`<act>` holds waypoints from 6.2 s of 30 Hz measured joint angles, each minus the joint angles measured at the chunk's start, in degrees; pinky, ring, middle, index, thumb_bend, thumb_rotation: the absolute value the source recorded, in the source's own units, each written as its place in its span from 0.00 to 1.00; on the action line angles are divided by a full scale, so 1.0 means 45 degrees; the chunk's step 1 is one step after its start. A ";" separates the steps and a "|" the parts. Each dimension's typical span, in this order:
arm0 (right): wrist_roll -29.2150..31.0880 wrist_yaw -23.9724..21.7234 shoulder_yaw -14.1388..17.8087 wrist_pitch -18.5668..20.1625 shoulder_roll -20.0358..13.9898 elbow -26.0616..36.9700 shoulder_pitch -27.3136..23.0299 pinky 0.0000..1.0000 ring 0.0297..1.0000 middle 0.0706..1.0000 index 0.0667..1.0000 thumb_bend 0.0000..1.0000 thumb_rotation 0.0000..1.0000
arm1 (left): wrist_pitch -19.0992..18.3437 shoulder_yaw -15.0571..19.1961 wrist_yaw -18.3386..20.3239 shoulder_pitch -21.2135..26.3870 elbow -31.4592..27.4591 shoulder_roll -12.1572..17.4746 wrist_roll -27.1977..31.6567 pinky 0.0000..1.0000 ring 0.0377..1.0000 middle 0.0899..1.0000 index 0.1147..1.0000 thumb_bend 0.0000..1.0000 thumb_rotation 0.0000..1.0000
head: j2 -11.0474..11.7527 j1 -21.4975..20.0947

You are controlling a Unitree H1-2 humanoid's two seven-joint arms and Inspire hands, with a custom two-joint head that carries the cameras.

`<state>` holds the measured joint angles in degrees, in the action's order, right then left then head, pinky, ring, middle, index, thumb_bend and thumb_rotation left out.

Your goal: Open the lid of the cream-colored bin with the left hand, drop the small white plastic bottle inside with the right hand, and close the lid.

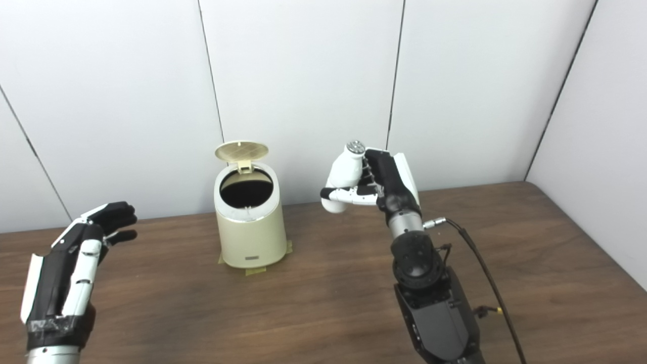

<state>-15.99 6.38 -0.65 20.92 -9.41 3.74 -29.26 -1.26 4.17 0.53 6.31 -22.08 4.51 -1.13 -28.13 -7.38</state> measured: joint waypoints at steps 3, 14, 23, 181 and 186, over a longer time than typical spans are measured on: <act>-0.0072 -0.0240 -0.0259 0.0035 0.0061 0.0000 -0.0308 0.44 0.47 0.46 0.41 0.52 0.00 | 0.0040 -0.0025 -0.0006 0.0000 0.0028 0.0000 -0.0076 0.72 0.76 0.74 0.71 0.37 0.77 | 0.0020 0.0097; -0.0518 -0.0384 -0.0481 0.0763 0.0366 -0.0012 -0.1262 0.50 0.51 0.47 0.43 0.53 0.00 | 0.0020 -0.0082 -0.0171 0.0002 0.0088 -0.0236 -0.0415 0.78 0.81 0.80 0.78 0.38 0.78 | 0.0117 0.0293; -0.0490 -0.0460 -0.0702 0.0704 0.0663 -0.0480 -0.1540 0.35 0.44 0.46 0.43 0.52 0.00 | -0.0123 -0.0091 -0.0189 0.0007 0.0088 -0.0371 -0.0710 0.79 0.82 0.80 0.79 0.34 0.82 | 0.0215 0.0449; -0.5410 0.6659 -0.4459 -1.0039 0.0525 -0.9634 -0.3434 0.33 0.44 0.53 0.46 0.49 0.00 | 0.0103 -0.0827 -0.0543 -0.0006 -0.0124 -0.0923 -0.1528 0.73 0.78 0.77 0.74 0.30 0.77 | 0.0176 0.1270; -0.5479 0.6086 -0.4428 -0.9545 0.0575 -0.9241 -0.3336 0.43 0.51 0.57 0.45 0.52 0.12 | 0.0103 -0.0862 -0.0543 -0.0006 -0.0124 -0.0908 -0.1549 0.72 0.78 0.77 0.75 0.30 0.78 | 0.0156 0.1289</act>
<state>-40.64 33.77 -20.58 -22.03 -6.82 -37.85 -44.27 -0.80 0.29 -1.92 6.28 -22.64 0.42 -8.09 -27.42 -1.58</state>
